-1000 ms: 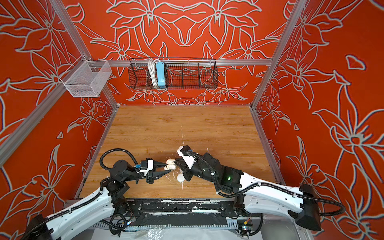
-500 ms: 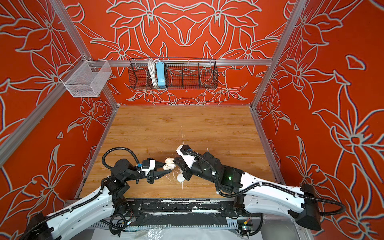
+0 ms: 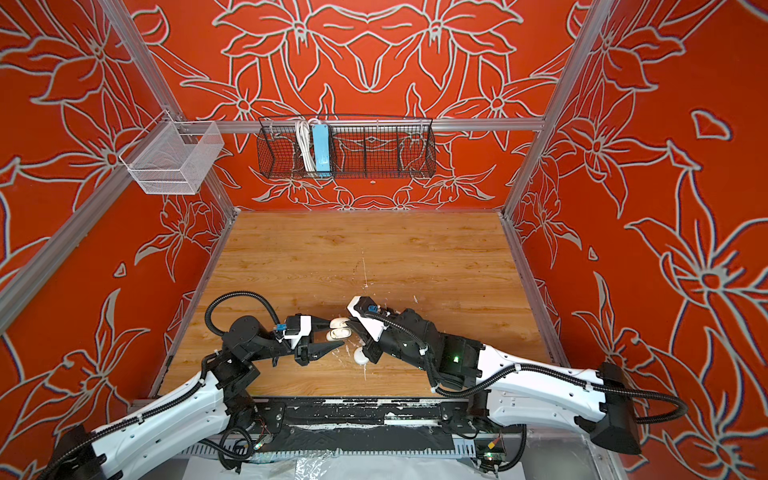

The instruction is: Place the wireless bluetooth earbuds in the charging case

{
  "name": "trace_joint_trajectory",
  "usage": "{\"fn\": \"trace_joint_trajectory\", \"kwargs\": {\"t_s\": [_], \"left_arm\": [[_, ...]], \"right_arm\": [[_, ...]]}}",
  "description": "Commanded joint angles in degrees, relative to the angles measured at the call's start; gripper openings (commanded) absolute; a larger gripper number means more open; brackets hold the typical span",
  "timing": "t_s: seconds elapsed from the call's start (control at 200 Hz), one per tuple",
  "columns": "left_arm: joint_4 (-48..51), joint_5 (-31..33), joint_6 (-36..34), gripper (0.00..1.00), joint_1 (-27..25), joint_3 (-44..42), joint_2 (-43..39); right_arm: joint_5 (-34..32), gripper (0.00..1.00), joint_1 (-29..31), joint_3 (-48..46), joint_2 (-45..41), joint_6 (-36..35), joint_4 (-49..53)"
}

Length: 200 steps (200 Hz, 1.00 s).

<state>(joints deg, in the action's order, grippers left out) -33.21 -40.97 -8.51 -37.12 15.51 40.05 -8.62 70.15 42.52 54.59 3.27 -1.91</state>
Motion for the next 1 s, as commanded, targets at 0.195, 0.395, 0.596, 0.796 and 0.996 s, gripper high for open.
{"fn": "trace_joint_trajectory", "kwargs": {"t_s": [0.195,0.395,0.596,0.796,0.996], "left_arm": [[2.0,0.4,-0.5,0.43,-0.2,2.6,1.6],[2.2,0.1,-1.0,0.37,-0.2,2.7,1.7],[2.4,0.1,-1.0,0.37,-0.3,2.7,1.6],[2.6,0.1,-1.2,0.36,-0.3,2.6,1.2],[2.8,-0.2,-1.5,0.22,-0.3,2.8,1.4]], "right_arm": [[-5.0,0.00,1.6,2.9,0.4,-3.6,0.5],[-7.8,0.00,3.0,3.8,1.7,-5.0,1.1],[-11.0,0.00,3.8,4.6,2.8,-6.3,2.4],[-14.3,0.00,3.9,4.7,3.1,-6.3,3.1],[-13.4,0.00,4.0,4.2,2.6,-5.9,2.0]]}}
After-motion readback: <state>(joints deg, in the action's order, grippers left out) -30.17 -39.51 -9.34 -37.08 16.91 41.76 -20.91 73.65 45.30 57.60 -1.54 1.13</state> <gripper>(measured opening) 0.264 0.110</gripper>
